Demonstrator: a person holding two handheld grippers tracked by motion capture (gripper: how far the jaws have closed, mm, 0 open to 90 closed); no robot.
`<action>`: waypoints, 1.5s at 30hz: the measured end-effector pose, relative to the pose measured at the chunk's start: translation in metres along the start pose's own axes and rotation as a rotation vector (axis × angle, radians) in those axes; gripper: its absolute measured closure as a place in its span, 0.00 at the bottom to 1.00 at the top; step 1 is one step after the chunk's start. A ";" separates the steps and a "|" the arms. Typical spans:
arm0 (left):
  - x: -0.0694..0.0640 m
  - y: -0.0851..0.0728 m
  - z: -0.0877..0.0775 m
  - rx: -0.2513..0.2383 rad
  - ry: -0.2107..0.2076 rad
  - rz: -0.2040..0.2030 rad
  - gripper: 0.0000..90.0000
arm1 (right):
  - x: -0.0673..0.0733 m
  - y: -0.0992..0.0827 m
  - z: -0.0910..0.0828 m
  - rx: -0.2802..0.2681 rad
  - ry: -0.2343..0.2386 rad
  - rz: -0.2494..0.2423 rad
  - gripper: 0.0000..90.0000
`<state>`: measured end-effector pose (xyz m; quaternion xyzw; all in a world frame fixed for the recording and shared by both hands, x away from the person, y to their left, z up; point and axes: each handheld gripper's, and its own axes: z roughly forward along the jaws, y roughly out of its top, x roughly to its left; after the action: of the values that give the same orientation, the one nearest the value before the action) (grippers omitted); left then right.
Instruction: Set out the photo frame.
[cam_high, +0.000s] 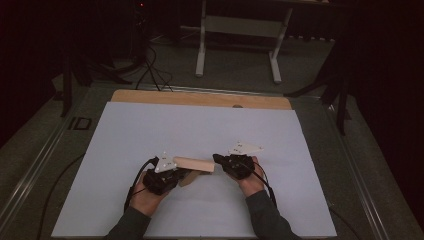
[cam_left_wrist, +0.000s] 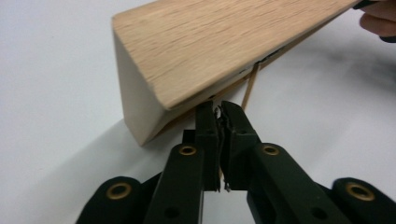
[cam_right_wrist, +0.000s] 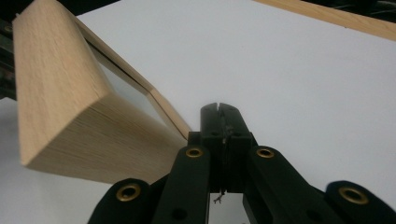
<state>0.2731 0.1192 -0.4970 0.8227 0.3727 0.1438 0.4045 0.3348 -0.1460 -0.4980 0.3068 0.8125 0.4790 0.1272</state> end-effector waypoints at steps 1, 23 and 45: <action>0.001 0.000 0.000 0.000 0.000 -0.002 0.97 | 0.001 0.001 0.000 -0.002 0.003 0.001 0.99; 0.005 0.003 0.002 -0.005 -0.001 -0.047 0.99 | 0.007 0.004 -0.003 -0.001 0.043 -0.043 1.00; -0.010 0.013 -0.005 -0.050 -0.005 0.009 0.99 | 0.016 0.003 -0.005 0.015 0.051 -0.084 1.00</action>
<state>0.2700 0.1091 -0.4829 0.8143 0.3643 0.1529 0.4252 0.3214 -0.1385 -0.4912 0.2612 0.8312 0.4748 0.1243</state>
